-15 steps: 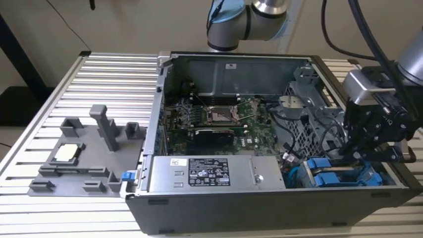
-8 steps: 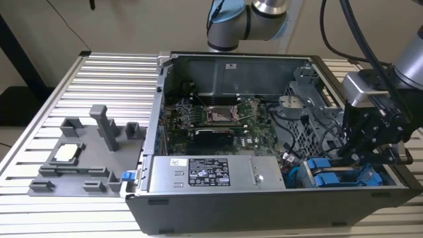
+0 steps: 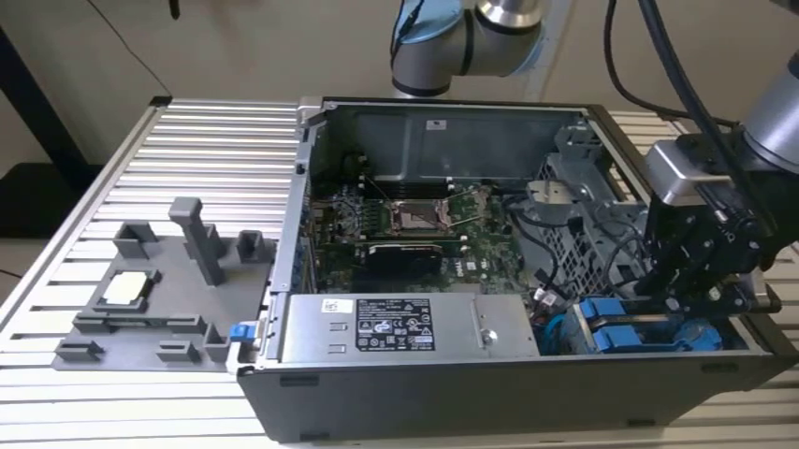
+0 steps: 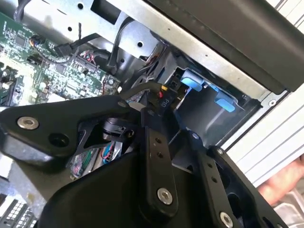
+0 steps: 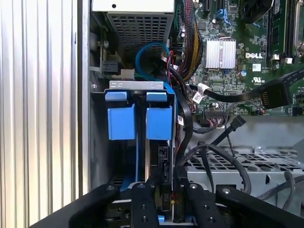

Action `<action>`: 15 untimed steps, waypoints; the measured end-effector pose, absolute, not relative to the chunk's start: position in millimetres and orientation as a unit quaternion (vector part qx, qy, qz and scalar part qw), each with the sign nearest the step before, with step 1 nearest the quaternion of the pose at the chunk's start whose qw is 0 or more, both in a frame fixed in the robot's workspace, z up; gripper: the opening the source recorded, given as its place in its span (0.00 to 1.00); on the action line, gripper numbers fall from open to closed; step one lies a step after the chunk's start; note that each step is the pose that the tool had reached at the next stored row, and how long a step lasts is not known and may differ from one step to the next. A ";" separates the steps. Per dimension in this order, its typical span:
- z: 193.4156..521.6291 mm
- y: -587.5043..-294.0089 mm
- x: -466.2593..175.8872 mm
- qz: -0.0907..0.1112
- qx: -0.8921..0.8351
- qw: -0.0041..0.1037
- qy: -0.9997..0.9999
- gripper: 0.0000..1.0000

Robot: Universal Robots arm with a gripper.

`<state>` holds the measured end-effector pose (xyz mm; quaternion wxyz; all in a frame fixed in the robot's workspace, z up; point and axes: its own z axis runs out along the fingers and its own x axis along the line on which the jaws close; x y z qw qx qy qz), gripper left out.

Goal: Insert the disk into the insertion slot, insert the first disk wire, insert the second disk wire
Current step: 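Insert the first disk wire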

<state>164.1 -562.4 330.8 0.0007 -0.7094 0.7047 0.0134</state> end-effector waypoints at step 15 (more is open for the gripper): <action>380.0 -562.5 164.0 0.012 -0.709 -0.001 0.705 0.27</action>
